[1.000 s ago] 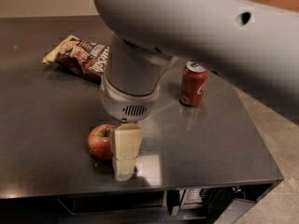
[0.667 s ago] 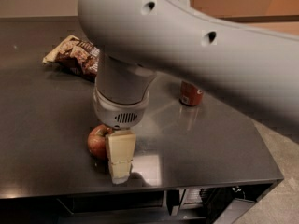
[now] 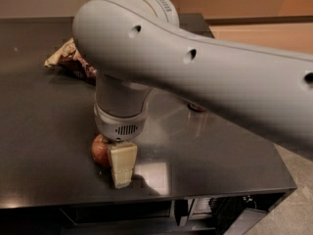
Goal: Move apple near coke can
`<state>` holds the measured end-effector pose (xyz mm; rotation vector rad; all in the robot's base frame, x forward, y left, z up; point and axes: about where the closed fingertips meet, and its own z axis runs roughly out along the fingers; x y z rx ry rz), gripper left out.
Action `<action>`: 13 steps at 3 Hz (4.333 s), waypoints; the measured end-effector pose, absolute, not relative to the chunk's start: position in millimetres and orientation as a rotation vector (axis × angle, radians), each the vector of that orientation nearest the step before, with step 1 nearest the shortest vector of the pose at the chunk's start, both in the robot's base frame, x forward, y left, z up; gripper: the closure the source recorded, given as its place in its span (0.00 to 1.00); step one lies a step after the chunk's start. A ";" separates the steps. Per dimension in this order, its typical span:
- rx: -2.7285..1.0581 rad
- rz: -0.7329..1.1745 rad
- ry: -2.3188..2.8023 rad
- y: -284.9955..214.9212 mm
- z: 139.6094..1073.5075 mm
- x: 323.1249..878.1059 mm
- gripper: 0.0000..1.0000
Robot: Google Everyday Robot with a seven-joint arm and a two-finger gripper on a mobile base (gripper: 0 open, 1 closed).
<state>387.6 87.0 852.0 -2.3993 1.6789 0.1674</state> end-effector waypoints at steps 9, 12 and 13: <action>-2.142 0.027 1.968 -55.3 864.0 565.4 0.82; -2.159 0.054 1.963 -56.2 855.8 566.8 0.12; -2.156 0.064 1.961 -55.9 857.4 567.7 0.00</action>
Offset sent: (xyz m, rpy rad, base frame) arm 0.0191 -0.0051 0.0111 0.0251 0.0380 -0.0105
